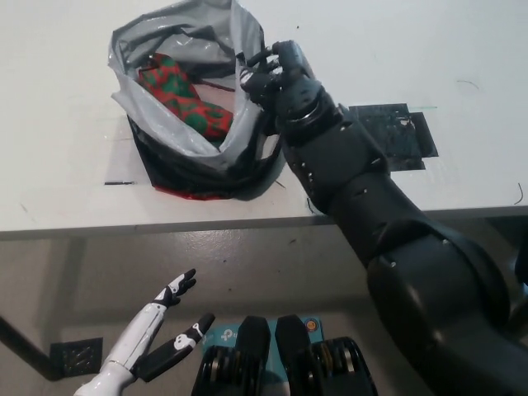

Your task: The robot uses its right hand to pick up a bag of coffee beans and puts it in the black plastic bag, then the robot grabs the top of the bag and lifts it.

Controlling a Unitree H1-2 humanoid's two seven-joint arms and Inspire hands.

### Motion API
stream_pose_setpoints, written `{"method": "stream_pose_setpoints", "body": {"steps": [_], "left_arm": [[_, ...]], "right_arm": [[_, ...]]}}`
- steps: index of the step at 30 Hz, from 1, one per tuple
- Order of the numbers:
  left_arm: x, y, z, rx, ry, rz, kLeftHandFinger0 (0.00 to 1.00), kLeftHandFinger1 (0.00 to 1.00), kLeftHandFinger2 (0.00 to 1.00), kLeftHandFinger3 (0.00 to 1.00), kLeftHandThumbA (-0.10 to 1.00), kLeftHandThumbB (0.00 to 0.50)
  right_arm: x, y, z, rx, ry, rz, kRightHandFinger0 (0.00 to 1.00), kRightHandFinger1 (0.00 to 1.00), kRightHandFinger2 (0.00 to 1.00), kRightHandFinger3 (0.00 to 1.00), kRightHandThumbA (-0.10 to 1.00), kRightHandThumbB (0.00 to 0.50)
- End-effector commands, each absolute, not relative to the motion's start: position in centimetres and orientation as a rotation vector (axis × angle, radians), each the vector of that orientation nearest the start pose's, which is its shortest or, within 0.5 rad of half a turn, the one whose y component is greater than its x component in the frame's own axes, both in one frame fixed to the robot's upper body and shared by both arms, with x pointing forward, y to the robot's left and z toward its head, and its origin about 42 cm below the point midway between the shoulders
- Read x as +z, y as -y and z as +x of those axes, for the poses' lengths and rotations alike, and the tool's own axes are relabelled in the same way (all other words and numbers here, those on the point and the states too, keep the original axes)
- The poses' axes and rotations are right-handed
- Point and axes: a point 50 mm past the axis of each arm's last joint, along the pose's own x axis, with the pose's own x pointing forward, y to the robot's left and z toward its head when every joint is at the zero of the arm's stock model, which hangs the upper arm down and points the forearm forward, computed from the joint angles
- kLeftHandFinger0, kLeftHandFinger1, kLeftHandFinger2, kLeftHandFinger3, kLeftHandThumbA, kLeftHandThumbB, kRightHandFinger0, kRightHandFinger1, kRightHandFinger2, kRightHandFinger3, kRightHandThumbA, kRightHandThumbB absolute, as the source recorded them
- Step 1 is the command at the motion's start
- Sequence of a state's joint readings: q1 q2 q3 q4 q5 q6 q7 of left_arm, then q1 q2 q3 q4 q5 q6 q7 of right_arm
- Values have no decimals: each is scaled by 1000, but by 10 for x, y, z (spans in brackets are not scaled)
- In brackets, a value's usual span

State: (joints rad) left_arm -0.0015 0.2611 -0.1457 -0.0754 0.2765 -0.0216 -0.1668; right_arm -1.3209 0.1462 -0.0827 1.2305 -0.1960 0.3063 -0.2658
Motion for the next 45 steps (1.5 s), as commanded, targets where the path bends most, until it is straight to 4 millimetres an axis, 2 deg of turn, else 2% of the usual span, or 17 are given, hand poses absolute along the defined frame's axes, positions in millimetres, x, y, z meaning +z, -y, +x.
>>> {"method": "stream_pose_setpoints", "body": {"steps": [1, 9, 13, 17, 19, 29, 30, 31, 32, 33, 34, 35, 36, 38, 39, 41, 45], "left_arm": [[128, -245, 286, -326, 104, 562, 1000, 1000, 1000, 1000, 801, 181], [130, -242, 290, -335, 106, 557, 1000, 1000, 1000, 1000, 787, 169], [129, -242, 290, -337, 106, 554, 1000, 1000, 1000, 1000, 770, 160], [130, -242, 289, -336, 103, 552, 1000, 1000, 1000, 1000, 762, 158], [130, -241, 290, -336, 105, 552, 1000, 1000, 1000, 1000, 761, 157], [129, -240, 288, -333, 104, 562, 1000, 1000, 1000, 1000, 769, 162], [129, -240, 288, -336, 106, 562, 1000, 1000, 1000, 1000, 767, 153], [129, -240, 288, -340, 109, 561, 1000, 1000, 1000, 1000, 772, 157], [129, -240, 288, -341, 109, 560, 1000, 1000, 1000, 1000, 773, 157], [129, -241, 288, -343, 108, 553, 1000, 1000, 1000, 1000, 766, 147], [129, -242, 288, -346, 108, 544, 1000, 1000, 1000, 1000, 764, 146], [128, -242, 289, -346, 107, 540, 1000, 1000, 1000, 1000, 751, 147], [128, -243, 289, -347, 108, 541, 1000, 1000, 1000, 1000, 748, 147], [128, -243, 290, -349, 109, 541, 1000, 1000, 1000, 1000, 752, 152], [127, -243, 290, -350, 107, 540, 1000, 1000, 1000, 1000, 765, 157], [126, -243, 289, -348, 104, 542, 1000, 1000, 1000, 1000, 777, 160], [124, -244, 289, -351, 102, 545, 1000, 1000, 1000, 1000, 786, 151]], "right_arm": [[359, 5, 564, 141, -166, -84, 0, 75, 487, 784, 68, 237], [352, 16, 568, 146, -228, 18, 0, 24, 552, 603, 55, 247], [348, 18, 569, 153, -245, 50, 0, 4, 550, 397, 67, 232], [339, 17, 567, 168, -270, 196, 0, 139, 685, 346, 1, 229], [339, 14, 566, 190, -291, 290, 0, 184, 704, 205, 7, 216], [354, 2, 563, 255, -262, 463, 0, 178, 719, 186, -100, 180], [355, 1, 563, 267, -256, 478, 0, 184, 728, 210, -100, 182], [357, -1, 562, 229, -203, 371, 55, 335, 840, 788, 115, 261], [359, -2, 562, 206, -170, 298, 15, 251, 754, 1000, 131, 235], [364, -5, 560, 168, -89, 104, 141, 407, 907, 931, 247, 230], [369, -8, 558, 146, -24, -50, 149, 390, 824, 881, 343, 235], [376, -12, 555, 134, 97, -232, 554, 872, 1000, 1000, 474, 236], [381, -15, 552, 128, 145, -316, 1000, 1000, 1000, 1000, 586, 287], [387, -20, 548, 108, 212, -446, 1000, 1000, 1000, 1000, 670, 345], [394, -26, 543, 56, 305, -635, 1000, 1000, 1000, 1000, 848, 434], [399, -33, 537, 10, 397, -753, 1000, 1000, 1000, 1000, 857, 481], [405, -40, 529, -2, 475, -777, 1000, 1000, 1000, 1000, 792, 474]]}}
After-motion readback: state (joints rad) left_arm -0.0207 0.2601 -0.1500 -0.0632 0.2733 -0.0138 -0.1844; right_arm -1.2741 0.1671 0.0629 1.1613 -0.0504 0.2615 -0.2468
